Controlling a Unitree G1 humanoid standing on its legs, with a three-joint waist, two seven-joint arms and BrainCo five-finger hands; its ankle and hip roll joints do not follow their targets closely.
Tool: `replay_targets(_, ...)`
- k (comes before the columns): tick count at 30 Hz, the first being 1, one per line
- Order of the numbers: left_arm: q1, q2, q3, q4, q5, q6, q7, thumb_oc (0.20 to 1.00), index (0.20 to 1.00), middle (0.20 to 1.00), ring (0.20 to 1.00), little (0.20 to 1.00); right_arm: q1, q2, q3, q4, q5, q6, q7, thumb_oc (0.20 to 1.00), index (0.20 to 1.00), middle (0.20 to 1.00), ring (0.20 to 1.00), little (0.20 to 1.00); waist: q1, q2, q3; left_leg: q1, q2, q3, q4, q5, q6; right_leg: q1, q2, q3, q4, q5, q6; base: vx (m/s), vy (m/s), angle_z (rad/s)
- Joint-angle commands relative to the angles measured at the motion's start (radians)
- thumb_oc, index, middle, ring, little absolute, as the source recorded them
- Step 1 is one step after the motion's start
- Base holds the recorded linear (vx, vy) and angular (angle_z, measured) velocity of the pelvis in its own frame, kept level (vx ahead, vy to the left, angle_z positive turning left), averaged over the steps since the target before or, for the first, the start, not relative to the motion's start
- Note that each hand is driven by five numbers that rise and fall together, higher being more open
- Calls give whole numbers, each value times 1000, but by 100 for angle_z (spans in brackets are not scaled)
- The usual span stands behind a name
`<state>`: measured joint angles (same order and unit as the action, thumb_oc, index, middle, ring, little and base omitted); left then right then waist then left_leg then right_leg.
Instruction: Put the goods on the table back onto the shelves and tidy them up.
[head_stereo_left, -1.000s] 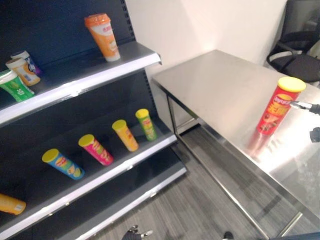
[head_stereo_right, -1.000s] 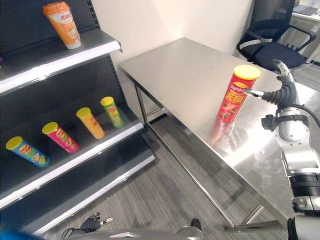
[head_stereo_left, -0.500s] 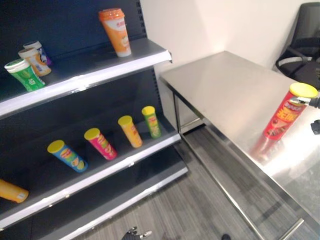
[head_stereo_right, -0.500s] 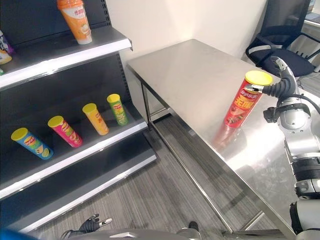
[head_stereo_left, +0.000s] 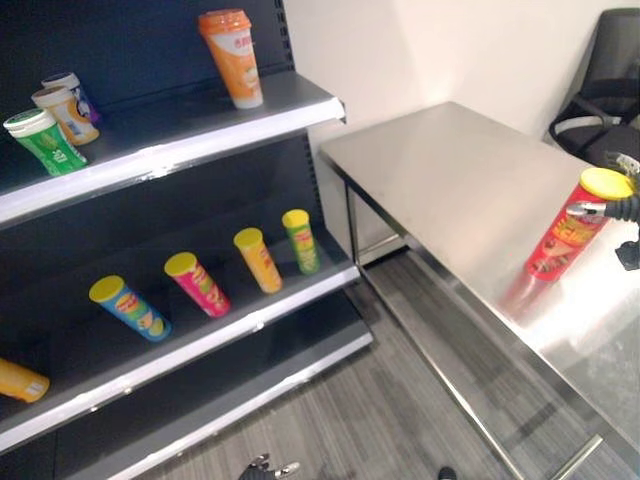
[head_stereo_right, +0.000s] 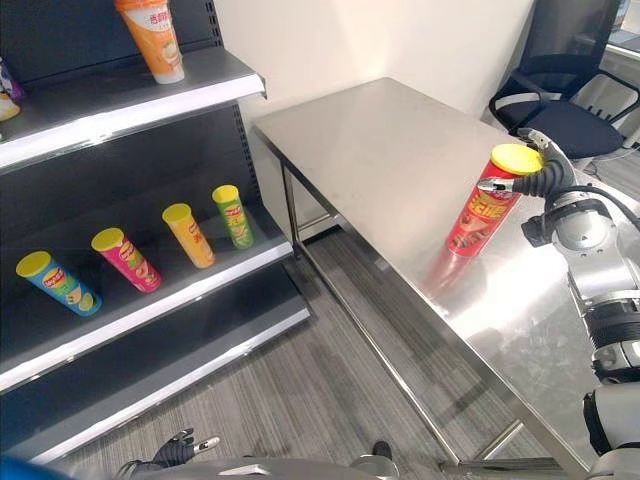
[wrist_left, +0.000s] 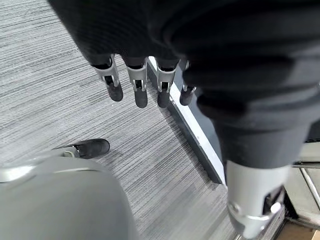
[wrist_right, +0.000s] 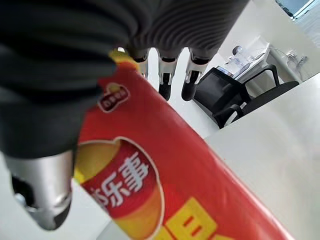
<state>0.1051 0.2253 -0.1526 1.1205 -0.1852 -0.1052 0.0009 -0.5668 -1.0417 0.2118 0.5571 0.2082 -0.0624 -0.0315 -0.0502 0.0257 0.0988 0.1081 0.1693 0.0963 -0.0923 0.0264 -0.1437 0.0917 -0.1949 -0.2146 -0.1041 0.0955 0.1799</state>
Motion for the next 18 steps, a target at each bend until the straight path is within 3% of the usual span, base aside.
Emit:
replay_targets(1,-65,84,-40,45,-29,-20,-4,1000,1000,1000,1000,1000,-115,-23,52,30,49,-21,14,1000,1000,1000,1000,1000,9,-70,14,-4,9,29,14,-33,1,77,19,-33,64,-213,-24,0,0,0)
replay_targets(3,-67,84,-41,45,-29,-20,-6,1000,1000,1000,1000,1000,-118,-25,60,32,51,-21,22,1000,1000,1000,1000,1000,9,-71,15,-4,9,30,14,-33,0,77,20,-34,63,-213,-24,0,0,0)
replay_targets(4,-65,85,-40,44,-29,-20,-10,1000,1000,1000,1000,1000,-121,-28,70,38,54,-19,33,937,937,937,937,937,9,-72,14,-3,9,30,13,-33,0,78,20,-34,61,-212,-24,0,0,0)
replay_targets(5,-65,86,-40,43,-30,-20,-11,1000,1000,1000,1000,1000,-126,-30,77,43,53,-16,36,432,432,432,432,432,9,-72,14,-3,9,30,13,-33,-1,78,20,-34,61,-213,-23,0,0,0)
replay_targets(6,-65,86,-40,42,-30,-20,-11,1000,1000,1000,1000,1000,-127,-30,78,43,53,-17,37,200,200,200,200,200,9,-72,14,-3,9,30,13,-33,-1,78,20,-34,61,-213,-23,0,0,0)
replay_targets(16,-65,87,-35,41,-38,-20,-13,1000,1000,1000,1000,1000,-146,-32,90,54,43,-18,34,200,200,200,200,200,8,-72,16,0,11,31,15,-34,-1,80,21,-32,62,-214,-24,0,0,0)
replay_targets(18,-68,87,-22,43,-39,-18,-5,1000,1000,1000,1000,1000,-120,-36,42,-4,9,-25,-4,200,200,200,200,200,3,-71,15,3,12,33,15,-37,1,81,21,-31,65,-216,-24,0,0,0)
